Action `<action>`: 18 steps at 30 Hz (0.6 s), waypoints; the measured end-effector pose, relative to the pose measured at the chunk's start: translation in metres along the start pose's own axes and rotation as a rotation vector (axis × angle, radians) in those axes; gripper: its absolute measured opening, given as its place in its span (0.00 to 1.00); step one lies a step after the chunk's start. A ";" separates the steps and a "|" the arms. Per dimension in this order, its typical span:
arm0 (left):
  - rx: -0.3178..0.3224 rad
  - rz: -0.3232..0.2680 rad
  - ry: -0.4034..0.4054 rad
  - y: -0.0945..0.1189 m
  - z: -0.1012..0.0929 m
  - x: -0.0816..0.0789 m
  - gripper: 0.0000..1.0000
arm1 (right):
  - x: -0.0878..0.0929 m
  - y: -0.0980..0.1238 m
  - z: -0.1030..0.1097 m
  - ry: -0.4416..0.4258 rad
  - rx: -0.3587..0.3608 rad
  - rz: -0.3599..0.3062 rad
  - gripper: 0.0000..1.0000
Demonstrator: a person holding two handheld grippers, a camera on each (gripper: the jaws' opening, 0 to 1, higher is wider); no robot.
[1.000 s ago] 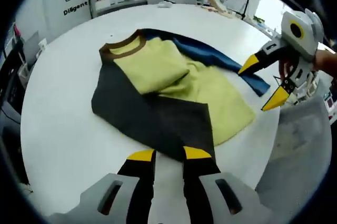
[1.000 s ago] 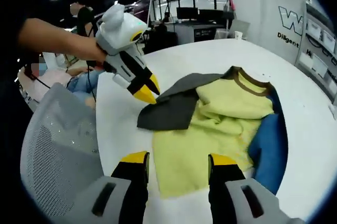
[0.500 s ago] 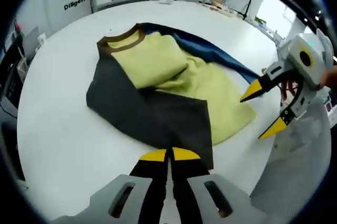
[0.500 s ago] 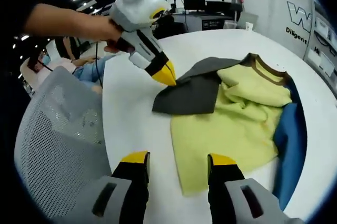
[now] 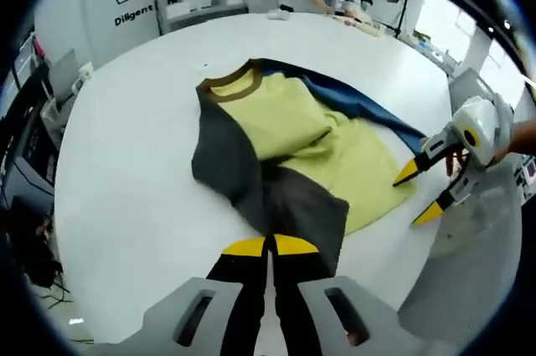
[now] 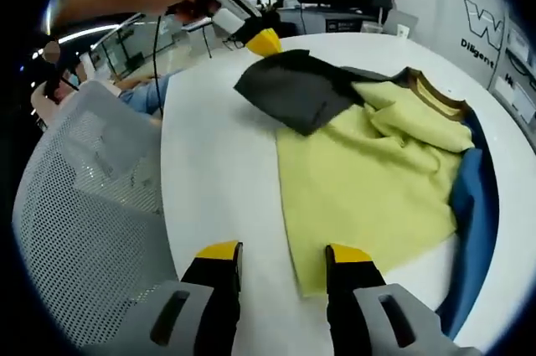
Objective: Fold the garment on the visible template until the final outline fits inside the template.
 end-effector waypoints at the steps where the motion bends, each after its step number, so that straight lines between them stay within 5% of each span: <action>1: -0.009 -0.001 0.002 0.003 0.005 -0.001 0.00 | 0.002 0.001 0.000 0.013 -0.001 0.005 0.33; 6: -0.069 0.017 -0.011 0.015 0.037 0.000 0.00 | 0.010 0.006 0.003 0.096 -0.003 0.042 0.34; 18: -0.188 0.093 0.020 0.032 0.103 0.016 0.00 | 0.026 0.019 0.012 0.083 -0.056 0.084 0.35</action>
Point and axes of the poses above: the point that each gripper's makers call its tool centre point, and the gripper's own axes: y roughly backward along the fingers, z roughly to its left, x roughly out of its underside, the point moved 3 cm from there along y, roughly backward along the fingers, and after that the axes turned 4 degrees about y, right-handed, at the moved point
